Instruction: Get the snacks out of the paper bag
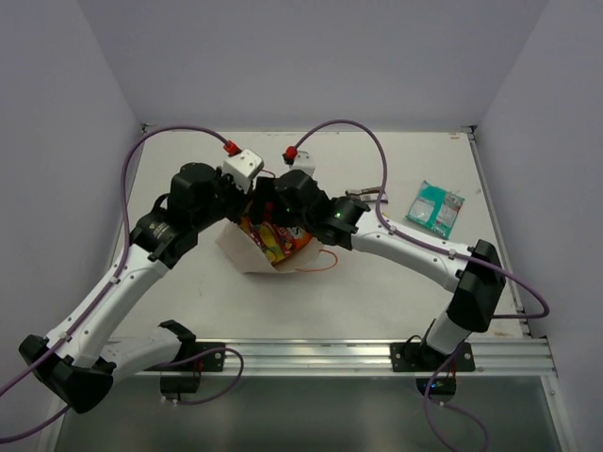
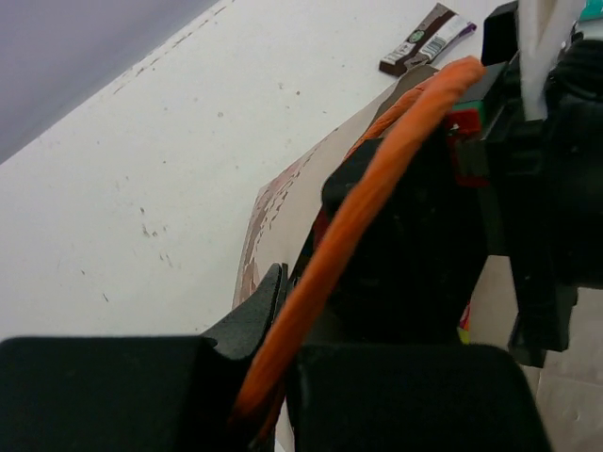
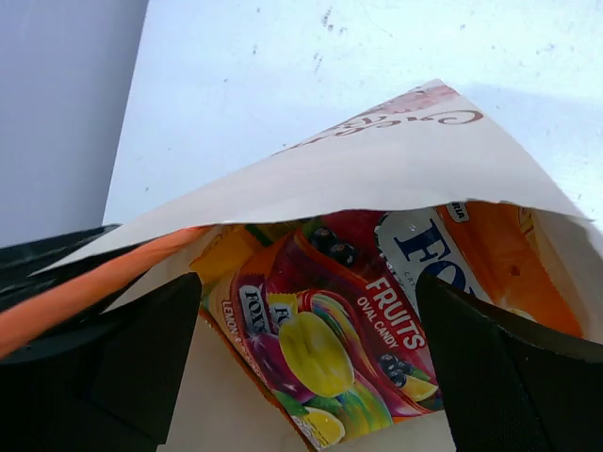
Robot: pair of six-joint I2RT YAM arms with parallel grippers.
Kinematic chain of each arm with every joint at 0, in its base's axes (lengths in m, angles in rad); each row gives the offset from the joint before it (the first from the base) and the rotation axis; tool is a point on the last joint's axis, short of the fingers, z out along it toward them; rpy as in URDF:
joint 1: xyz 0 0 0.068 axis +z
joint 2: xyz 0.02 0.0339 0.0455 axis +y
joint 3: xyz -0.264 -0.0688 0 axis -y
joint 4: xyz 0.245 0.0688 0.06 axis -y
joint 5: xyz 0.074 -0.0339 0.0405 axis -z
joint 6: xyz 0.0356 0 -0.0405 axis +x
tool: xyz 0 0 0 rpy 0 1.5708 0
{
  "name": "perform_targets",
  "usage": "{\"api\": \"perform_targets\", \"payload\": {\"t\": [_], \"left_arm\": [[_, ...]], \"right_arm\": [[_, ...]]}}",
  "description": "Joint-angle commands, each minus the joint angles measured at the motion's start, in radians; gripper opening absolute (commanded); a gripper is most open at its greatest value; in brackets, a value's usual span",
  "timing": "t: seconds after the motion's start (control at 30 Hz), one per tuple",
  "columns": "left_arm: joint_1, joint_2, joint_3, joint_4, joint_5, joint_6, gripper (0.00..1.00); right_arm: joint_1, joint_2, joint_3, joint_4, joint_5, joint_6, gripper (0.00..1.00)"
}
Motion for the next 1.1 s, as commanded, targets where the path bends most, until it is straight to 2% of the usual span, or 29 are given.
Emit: {"api": "perform_targets", "payload": {"t": [0.0,0.17,0.3,0.43,0.47,0.53,0.57,0.67,0.7,0.73,0.87,1.07], "left_arm": [[-0.017,-0.01,0.07,0.147,0.008,-0.074,0.0],[-0.022,-0.002,0.087,0.136,-0.008,-0.09,0.0],[-0.022,-0.011,0.093,0.133,-0.026,-0.087,0.0],[-0.022,-0.016,0.092,0.121,-0.055,-0.073,0.0],[-0.02,-0.017,0.092,0.111,-0.057,-0.071,0.0],[-0.02,-0.02,0.09,0.102,-0.069,-0.064,0.0],[-0.022,-0.023,0.089,0.101,-0.086,-0.062,0.0],[-0.02,-0.029,0.087,0.093,-0.101,-0.056,0.0],[-0.022,-0.03,0.087,0.093,-0.106,-0.051,0.0],[-0.02,-0.03,0.087,0.091,-0.113,-0.051,0.0],[-0.022,-0.031,0.087,0.085,-0.12,-0.048,0.0],[-0.02,-0.025,0.087,0.085,-0.164,-0.045,0.0]], "right_arm": [[0.011,0.056,0.067,-0.103,0.104,0.125,0.99],[0.014,0.119,0.057,-0.108,0.131,0.169,0.95],[0.016,0.125,0.015,-0.1,0.142,0.174,0.84],[0.014,0.104,-0.014,-0.091,0.148,0.145,0.62],[0.014,0.081,-0.032,-0.073,0.151,0.137,0.48],[0.014,0.06,-0.046,-0.064,0.173,0.119,0.36],[0.014,0.044,-0.052,-0.06,0.177,0.116,0.25],[0.013,0.02,-0.061,-0.057,0.185,0.094,0.13],[0.013,-0.006,-0.068,-0.047,0.184,0.075,0.04],[0.014,-0.019,-0.075,-0.033,0.181,0.062,0.0],[0.014,-0.086,-0.098,0.03,0.159,-0.004,0.0],[0.014,-0.259,-0.115,0.157,-0.006,-0.185,0.0]]}}
